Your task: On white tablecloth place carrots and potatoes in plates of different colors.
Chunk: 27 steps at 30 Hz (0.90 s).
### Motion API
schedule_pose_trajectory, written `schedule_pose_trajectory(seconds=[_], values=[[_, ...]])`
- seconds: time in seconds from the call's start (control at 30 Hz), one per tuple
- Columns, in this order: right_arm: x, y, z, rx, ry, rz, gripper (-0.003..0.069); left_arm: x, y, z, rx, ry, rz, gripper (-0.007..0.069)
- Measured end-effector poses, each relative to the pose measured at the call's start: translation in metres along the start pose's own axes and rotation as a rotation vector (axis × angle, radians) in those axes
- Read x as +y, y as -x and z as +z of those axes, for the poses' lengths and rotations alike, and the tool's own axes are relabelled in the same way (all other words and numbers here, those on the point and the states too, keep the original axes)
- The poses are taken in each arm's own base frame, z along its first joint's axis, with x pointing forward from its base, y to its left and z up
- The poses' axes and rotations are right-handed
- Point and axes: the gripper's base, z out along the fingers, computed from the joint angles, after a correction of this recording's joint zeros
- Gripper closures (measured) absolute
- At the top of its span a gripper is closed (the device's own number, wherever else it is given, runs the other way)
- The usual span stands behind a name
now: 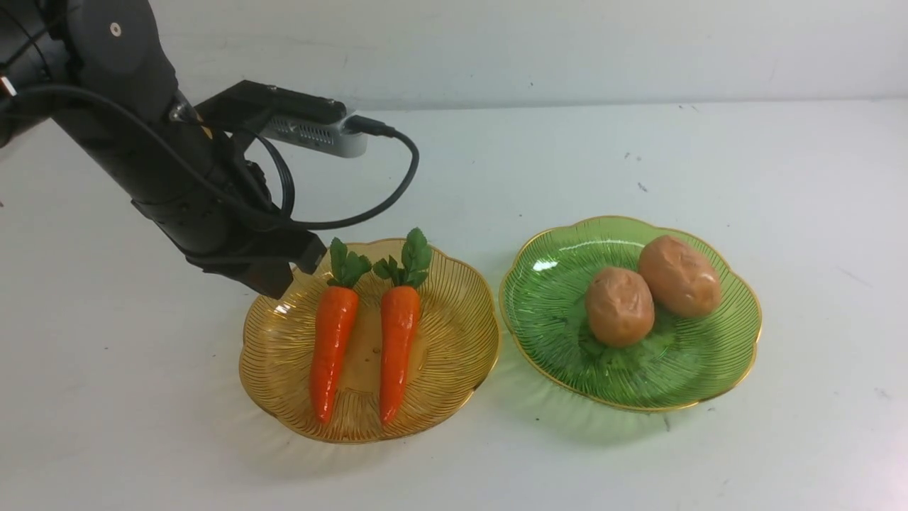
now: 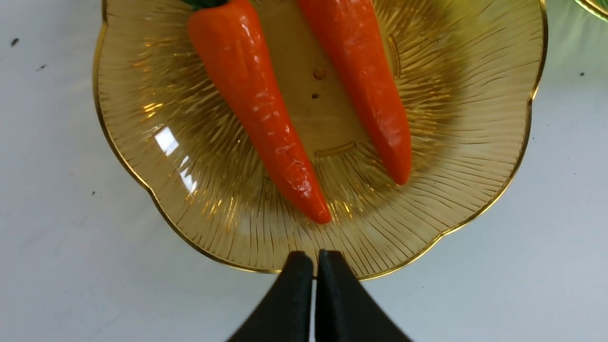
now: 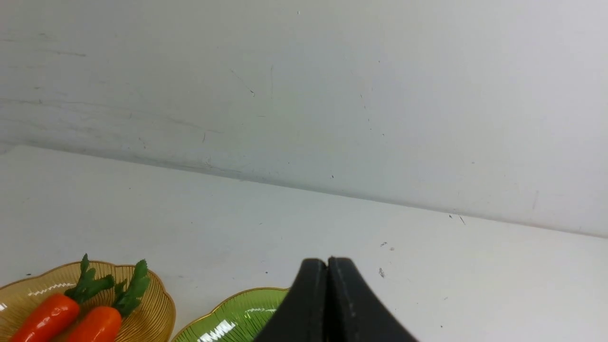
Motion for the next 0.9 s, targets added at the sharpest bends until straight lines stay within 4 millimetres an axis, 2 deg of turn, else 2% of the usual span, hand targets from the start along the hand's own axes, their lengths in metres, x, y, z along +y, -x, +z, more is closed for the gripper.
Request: schedule_pose_trajectory(seconds=[0.37,0.43,0.53,0.7,0.83,0.9], values=[[0.000,-0.002,0.000,0.010,0.000,0.000,0.0673,0.002,0.000,0.000,0.000,0.019,0.009,0.0625],[0.000,-0.006,-0.001,0.013,0.000,0.000,0.0673,0.002,0.000,0.000,0.000,0.021,0.009,0.0625],[0.000,-0.022,-0.007,0.027,0.000,0.000,0.0673,0.002,0.000,0.000,0.001,0.023,0.010,0.0625],[-0.004,-0.076,-0.029,0.047,-0.048,0.006,0.0673,0.002,0.000,0.000,0.001,0.024,0.011,0.0625],[-0.010,-0.131,-0.048,0.084,-0.161,0.023,0.0673,0.002,0.000,0.000,0.002,0.024,0.007,0.0625],[-0.011,-0.150,-0.053,0.102,-0.190,0.028,0.0673,0.002,0.000,0.000,0.002,0.024,0.005,0.0625]])
